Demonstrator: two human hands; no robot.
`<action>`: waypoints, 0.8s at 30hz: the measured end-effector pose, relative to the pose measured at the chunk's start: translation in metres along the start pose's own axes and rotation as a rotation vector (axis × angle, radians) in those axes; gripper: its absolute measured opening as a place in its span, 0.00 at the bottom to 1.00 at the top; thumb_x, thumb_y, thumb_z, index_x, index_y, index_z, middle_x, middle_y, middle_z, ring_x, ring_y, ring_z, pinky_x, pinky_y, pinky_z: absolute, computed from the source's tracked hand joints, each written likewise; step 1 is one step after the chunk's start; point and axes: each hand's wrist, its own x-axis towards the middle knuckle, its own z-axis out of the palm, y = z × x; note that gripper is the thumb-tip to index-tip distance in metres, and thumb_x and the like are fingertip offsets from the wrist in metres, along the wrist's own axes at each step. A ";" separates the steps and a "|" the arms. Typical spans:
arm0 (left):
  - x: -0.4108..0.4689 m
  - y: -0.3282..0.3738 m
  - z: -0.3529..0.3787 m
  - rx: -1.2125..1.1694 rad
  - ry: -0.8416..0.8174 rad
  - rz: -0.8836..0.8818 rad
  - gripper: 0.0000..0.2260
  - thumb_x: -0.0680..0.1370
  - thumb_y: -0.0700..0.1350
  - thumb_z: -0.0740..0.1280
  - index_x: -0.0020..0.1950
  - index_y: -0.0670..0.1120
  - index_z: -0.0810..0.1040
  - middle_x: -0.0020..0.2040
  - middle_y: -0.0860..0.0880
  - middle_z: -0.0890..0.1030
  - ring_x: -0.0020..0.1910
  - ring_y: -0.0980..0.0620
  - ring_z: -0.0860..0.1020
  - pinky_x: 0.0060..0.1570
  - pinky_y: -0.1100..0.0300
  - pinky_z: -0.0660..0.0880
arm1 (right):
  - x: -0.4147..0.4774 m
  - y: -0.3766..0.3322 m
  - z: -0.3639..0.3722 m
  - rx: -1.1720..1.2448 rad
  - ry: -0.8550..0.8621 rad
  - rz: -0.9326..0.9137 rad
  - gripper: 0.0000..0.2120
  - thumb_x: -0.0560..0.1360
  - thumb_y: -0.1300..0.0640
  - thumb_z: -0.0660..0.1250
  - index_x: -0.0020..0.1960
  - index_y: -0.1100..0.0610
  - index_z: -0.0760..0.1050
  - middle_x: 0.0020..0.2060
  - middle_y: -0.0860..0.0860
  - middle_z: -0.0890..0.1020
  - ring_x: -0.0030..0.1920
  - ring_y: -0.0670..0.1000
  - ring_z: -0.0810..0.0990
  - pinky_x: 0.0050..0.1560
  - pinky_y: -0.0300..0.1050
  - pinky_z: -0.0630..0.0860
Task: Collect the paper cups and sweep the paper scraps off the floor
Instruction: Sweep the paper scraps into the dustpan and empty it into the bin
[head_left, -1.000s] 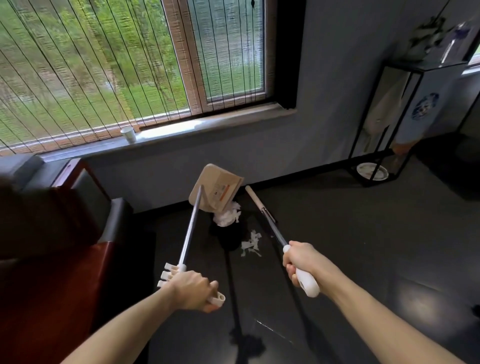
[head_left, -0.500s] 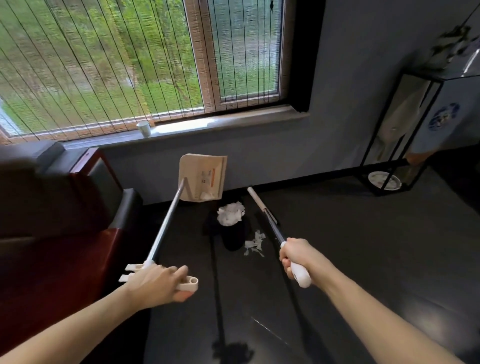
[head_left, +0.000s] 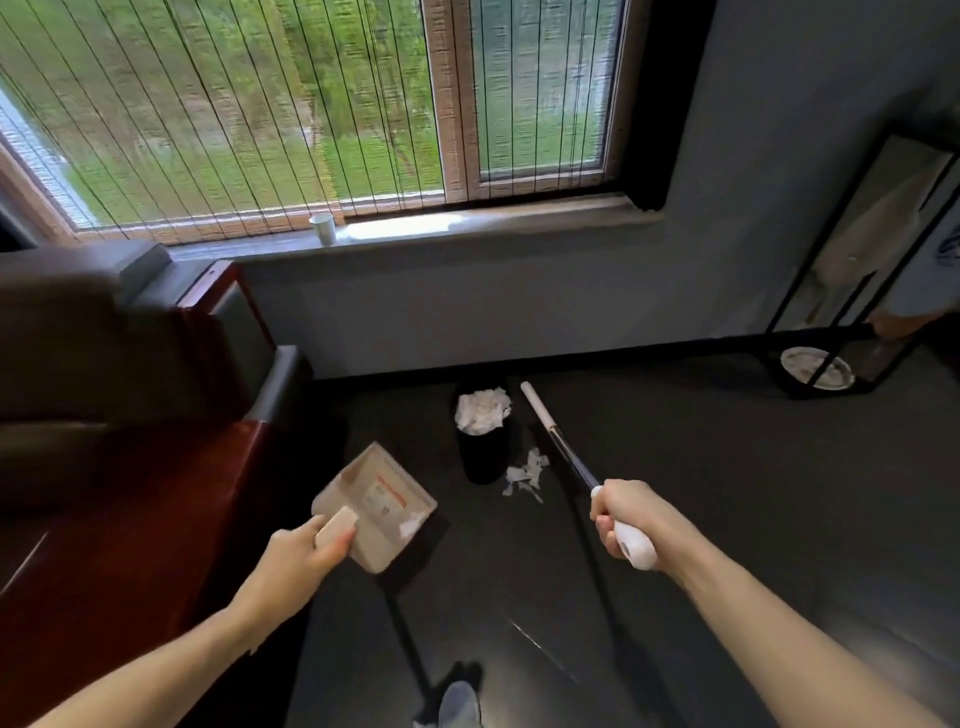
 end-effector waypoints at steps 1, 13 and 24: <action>0.005 -0.005 0.005 -0.037 0.030 -0.015 0.11 0.78 0.55 0.64 0.43 0.51 0.80 0.35 0.59 0.83 0.35 0.63 0.80 0.34 0.70 0.73 | 0.006 0.000 -0.002 0.000 0.003 0.011 0.10 0.71 0.70 0.56 0.46 0.58 0.70 0.24 0.51 0.69 0.18 0.44 0.67 0.19 0.33 0.65; 0.145 -0.011 0.040 -0.043 -0.183 -0.071 0.12 0.77 0.53 0.64 0.35 0.54 0.80 0.26 0.58 0.78 0.26 0.65 0.74 0.26 0.72 0.66 | 0.108 -0.058 0.005 -0.040 0.086 0.135 0.08 0.70 0.70 0.55 0.40 0.61 0.70 0.22 0.52 0.68 0.18 0.45 0.65 0.20 0.33 0.64; 0.271 0.025 0.087 -0.029 -0.261 -0.131 0.17 0.78 0.56 0.63 0.39 0.43 0.73 0.28 0.52 0.71 0.27 0.55 0.69 0.30 0.59 0.65 | 0.209 -0.115 -0.027 -0.151 0.128 0.228 0.08 0.68 0.69 0.56 0.39 0.61 0.72 0.21 0.52 0.69 0.19 0.46 0.66 0.20 0.35 0.62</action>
